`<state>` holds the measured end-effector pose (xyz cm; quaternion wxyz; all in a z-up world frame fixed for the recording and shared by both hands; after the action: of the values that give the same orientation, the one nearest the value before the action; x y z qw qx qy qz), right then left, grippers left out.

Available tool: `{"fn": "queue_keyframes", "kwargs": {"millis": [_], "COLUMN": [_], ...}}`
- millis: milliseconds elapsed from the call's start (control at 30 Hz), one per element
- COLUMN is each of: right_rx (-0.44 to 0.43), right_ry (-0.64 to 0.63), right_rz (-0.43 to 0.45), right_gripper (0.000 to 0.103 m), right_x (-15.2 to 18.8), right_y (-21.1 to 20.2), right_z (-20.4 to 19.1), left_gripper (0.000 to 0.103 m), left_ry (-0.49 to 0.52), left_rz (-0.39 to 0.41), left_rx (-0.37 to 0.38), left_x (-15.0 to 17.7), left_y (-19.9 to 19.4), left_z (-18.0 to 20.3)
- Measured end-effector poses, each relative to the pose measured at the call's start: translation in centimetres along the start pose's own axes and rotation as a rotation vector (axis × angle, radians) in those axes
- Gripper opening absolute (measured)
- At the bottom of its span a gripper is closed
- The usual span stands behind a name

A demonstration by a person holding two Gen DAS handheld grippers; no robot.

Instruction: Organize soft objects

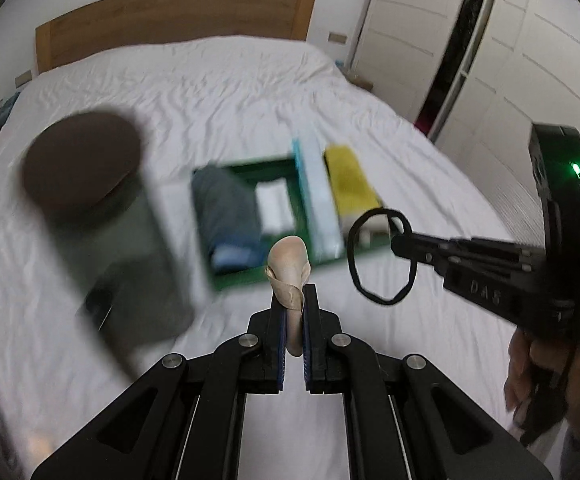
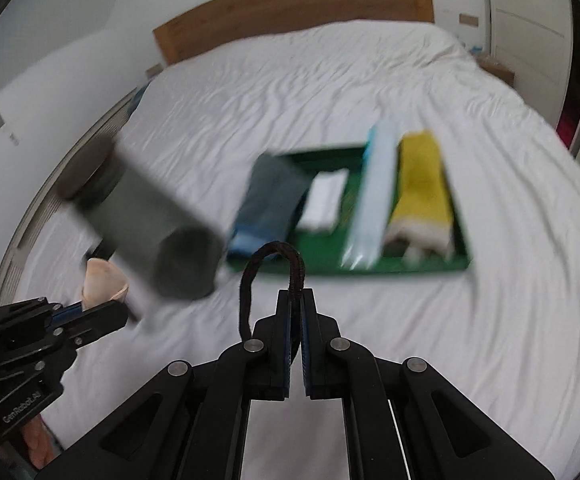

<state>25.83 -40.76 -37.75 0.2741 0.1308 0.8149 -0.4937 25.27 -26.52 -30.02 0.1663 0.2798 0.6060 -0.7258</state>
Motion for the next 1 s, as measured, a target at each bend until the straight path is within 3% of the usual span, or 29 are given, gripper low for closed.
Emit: {"fn": "queue_keyframes", "kwargs": {"millis": [233,333,533,833,1000], "right_rx": [0.007,0.018,0.058,0.091,0.099], "right_ry": [-0.002,-0.001,-0.004,-0.009,-0.037], "right_rz": [0.047,0.052,0.035,0.011,0.001], "right_gripper": [0.003,0.003,0.003,0.003,0.003], "right_x": [-7.5,-9.8,-10.8,-12.8,-13.0], "right_y": [5.3,8.1,13.7,18.9,19.0], "right_z": [7.1,9.5,11.4,13.2,13.0], "left_gripper": [0.004,0.004,0.005,0.005,0.005], "left_ry": [-0.035,-0.061,-0.09,-0.054,-0.037], "left_rz": [0.032,0.007,-0.034,-0.053,-0.042], "left_rx": [-0.016,-0.044,-0.129,-0.216,-0.243], "left_x": [-7.4,-8.4,-9.2,-9.5,-9.6], "left_y": [10.3,14.4,20.6,23.4,23.1], "left_z": [2.0,1.9,1.6,2.0,2.2]}}
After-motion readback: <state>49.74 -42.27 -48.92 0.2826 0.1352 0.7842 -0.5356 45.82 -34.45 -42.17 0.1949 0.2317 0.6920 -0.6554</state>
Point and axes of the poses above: each gripper's, at about its wrist camera, not at the fingertips, and y roughly the way its jaws point, z to its right, x to its underside, the point moved 6 cm from there along y, roughly the way its jaws point, and after that the axes turned 7 degrees about -x, right-handed, at the moved point
